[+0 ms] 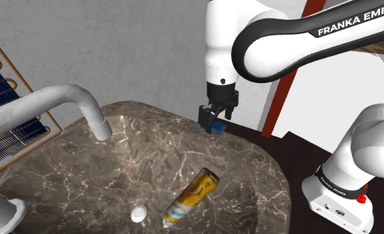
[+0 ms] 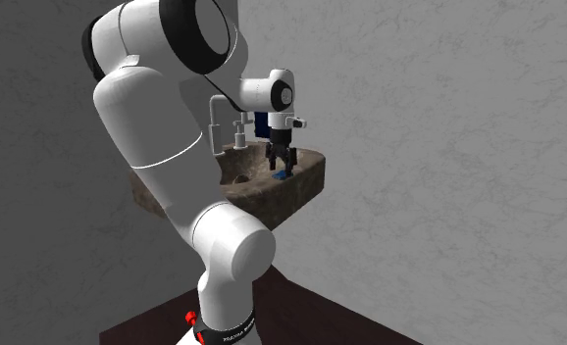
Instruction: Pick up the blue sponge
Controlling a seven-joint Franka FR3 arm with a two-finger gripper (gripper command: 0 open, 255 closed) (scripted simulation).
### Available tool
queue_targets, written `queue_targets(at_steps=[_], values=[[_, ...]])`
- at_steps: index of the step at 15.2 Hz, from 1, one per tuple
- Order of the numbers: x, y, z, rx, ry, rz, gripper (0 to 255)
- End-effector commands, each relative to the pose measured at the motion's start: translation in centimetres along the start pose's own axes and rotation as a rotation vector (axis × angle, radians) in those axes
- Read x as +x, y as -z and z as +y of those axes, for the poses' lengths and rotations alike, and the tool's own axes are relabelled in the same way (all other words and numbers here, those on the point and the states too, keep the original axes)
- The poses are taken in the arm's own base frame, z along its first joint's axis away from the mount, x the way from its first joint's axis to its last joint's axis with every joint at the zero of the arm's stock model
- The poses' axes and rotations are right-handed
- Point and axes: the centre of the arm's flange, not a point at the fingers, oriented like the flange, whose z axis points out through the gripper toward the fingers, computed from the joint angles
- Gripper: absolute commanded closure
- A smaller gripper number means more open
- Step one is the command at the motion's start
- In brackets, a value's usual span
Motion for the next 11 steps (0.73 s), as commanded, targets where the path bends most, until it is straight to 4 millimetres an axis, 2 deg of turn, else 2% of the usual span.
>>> queue_targets(at_steps=[1,2,3,11], values=[[0.04,-0.63,-0.06,0.0,0.0,0.0,0],[0.05,-0.63,-0.06,0.0,0.0,0.0,0],[0.13,-0.64,-0.07,0.0,0.0,0.0,255],[0.11,-0.66,-0.08,0.0,0.0,0.0,255]])
